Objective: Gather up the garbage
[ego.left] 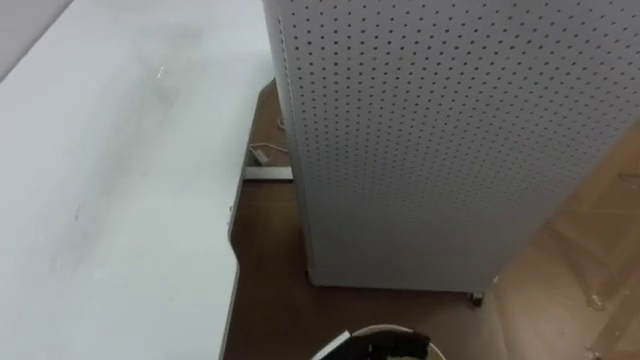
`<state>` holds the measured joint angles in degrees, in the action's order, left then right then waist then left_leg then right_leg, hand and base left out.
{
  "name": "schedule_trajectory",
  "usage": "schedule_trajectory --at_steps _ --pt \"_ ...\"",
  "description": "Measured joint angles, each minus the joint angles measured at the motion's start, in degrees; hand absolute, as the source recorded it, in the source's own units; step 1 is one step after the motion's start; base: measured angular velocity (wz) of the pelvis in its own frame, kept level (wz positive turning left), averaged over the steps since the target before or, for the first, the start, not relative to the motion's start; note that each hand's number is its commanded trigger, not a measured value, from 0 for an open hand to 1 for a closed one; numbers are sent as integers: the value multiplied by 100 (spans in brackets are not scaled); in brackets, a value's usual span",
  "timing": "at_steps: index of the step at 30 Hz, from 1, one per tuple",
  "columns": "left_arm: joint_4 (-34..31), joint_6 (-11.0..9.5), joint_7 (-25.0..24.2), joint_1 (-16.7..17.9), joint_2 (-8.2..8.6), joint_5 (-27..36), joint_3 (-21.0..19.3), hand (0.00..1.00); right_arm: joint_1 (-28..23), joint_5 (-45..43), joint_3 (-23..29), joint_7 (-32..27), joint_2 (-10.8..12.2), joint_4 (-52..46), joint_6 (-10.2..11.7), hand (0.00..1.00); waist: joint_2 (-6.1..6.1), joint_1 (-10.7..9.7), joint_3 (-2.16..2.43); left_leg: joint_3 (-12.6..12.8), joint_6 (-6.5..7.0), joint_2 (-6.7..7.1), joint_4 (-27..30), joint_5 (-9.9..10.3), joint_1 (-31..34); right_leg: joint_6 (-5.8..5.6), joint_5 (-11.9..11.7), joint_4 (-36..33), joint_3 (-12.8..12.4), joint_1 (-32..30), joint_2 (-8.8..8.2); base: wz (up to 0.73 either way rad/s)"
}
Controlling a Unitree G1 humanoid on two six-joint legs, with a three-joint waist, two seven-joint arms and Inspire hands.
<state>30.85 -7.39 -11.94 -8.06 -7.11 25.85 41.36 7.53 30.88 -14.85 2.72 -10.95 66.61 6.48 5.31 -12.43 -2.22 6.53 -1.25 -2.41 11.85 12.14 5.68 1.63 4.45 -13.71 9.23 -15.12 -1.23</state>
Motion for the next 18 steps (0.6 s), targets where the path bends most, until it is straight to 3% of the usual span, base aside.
schedule_trajectory --at_steps 9,12,14,15,17,18 --pt "-22 0 -128 -24 9 -5 74 0 -5 2 -59 -73 -171 -81 -6 100 83 26 23 168 70 44 247 18 77 47 235 -625 -220 -338 -68 -6" --pt "-42 -2 -193 -41 30 -15 32 0 -13 2 -69 -100 -183 -234 26 100 80 62 30 112 69 84 440 18 63 39 319 -817 -490 -407 -12 -37" --pt "-171 -3 -247 17 -13 -19 -71 0 -76 1 -82 -125 -180 -241 11 100 3 262 13 -122 71 121 510 19 -27 65 284 -848 -1108 -407 206 -75" --pt "-241 -5 -242 56 -39 -17 -97 0 -90 0 -84 -127 -171 -260 -1 100 -9 286 25 -222 72 136 529 19 -31 72 279 -849 -1264 -410 271 -77" --pt "-408 -23 -238 103 -109 -20 -136 0 -101 8 -235 -144 -172 -318 -19 100 -64 329 62 -534 71 224 615 20 -38 99 273 -905 -1890 -410 498 -61" --pt "-429 -24 -238 119 -121 -33 -150 0 -102 4 -284 -146 -177 -318 -20 100 -85 335 78 -579 71 242 616 21 -43 93 269 -914 -2042 -409 558 -54"
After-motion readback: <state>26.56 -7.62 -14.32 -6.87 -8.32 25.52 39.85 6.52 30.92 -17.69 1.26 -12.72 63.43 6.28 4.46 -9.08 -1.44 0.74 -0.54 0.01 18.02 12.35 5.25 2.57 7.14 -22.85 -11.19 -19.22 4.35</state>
